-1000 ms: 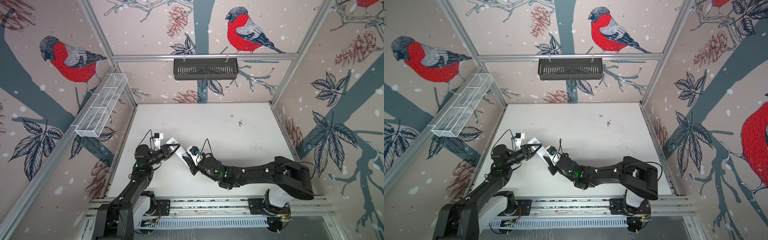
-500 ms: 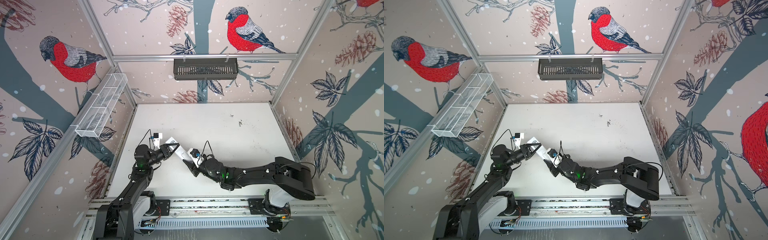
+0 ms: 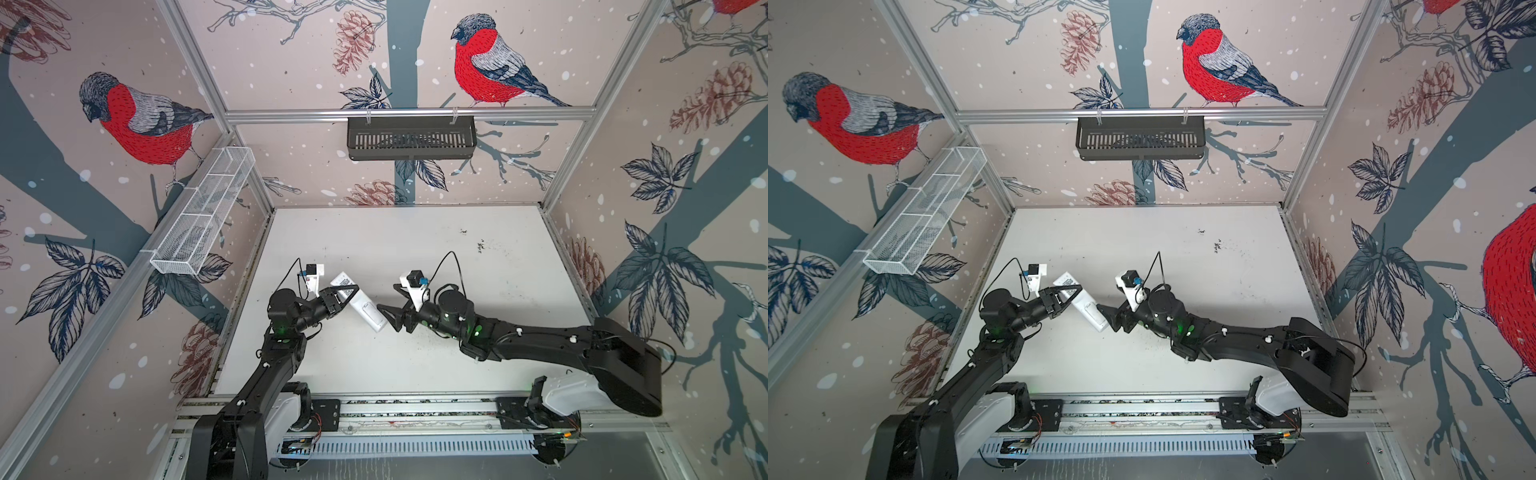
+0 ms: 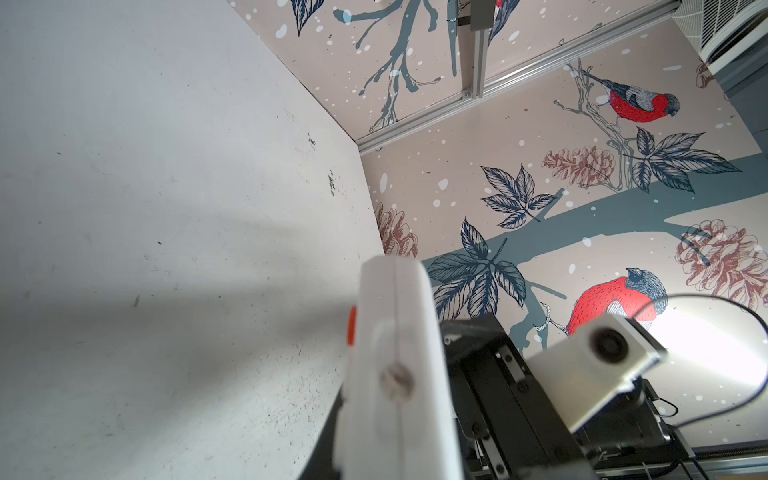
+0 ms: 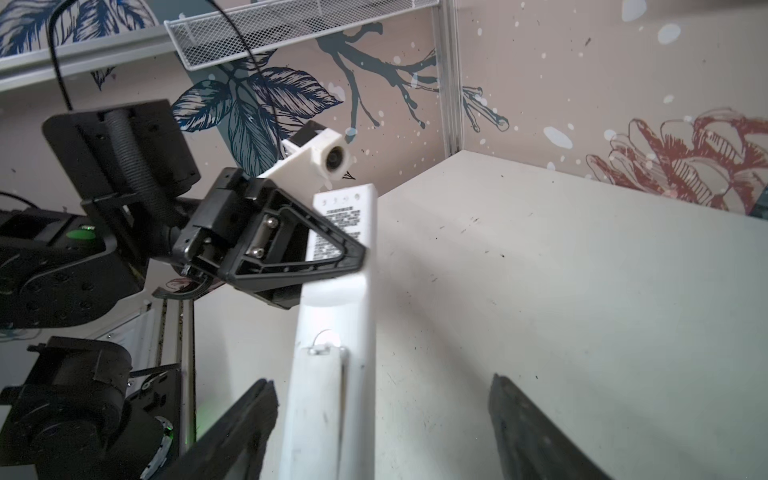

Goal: Load the batteries into the remote control

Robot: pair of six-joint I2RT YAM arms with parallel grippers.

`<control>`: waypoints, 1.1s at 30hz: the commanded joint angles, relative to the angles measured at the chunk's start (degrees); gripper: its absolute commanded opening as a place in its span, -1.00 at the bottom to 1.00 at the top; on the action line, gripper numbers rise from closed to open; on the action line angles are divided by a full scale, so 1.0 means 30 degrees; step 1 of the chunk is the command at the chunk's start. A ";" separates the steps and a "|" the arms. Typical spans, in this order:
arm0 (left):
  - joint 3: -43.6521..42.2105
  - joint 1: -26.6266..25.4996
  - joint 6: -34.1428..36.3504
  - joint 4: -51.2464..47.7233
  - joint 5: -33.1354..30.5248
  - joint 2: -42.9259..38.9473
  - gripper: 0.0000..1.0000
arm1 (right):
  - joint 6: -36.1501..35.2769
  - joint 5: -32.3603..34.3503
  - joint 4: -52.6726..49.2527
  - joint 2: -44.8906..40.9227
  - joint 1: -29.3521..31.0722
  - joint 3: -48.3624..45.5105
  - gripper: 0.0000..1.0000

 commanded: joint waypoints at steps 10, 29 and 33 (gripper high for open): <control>-0.0073 -0.1218 0.0456 0.2199 0.0232 -0.1089 -1.00 | 0.2381 -0.9817 -0.1258 0.1923 -0.2315 0.1457 0.63; -0.0401 -0.2755 -0.0257 0.4869 0.0692 -0.2581 -1.00 | 0.3808 -1.3452 -0.0406 0.4724 -0.2363 0.3122 -0.20; -0.0426 -0.2850 -0.0178 0.4885 0.0656 -0.2677 -1.00 | 0.4484 -1.4559 -0.0197 0.5427 -0.2392 0.3710 -0.30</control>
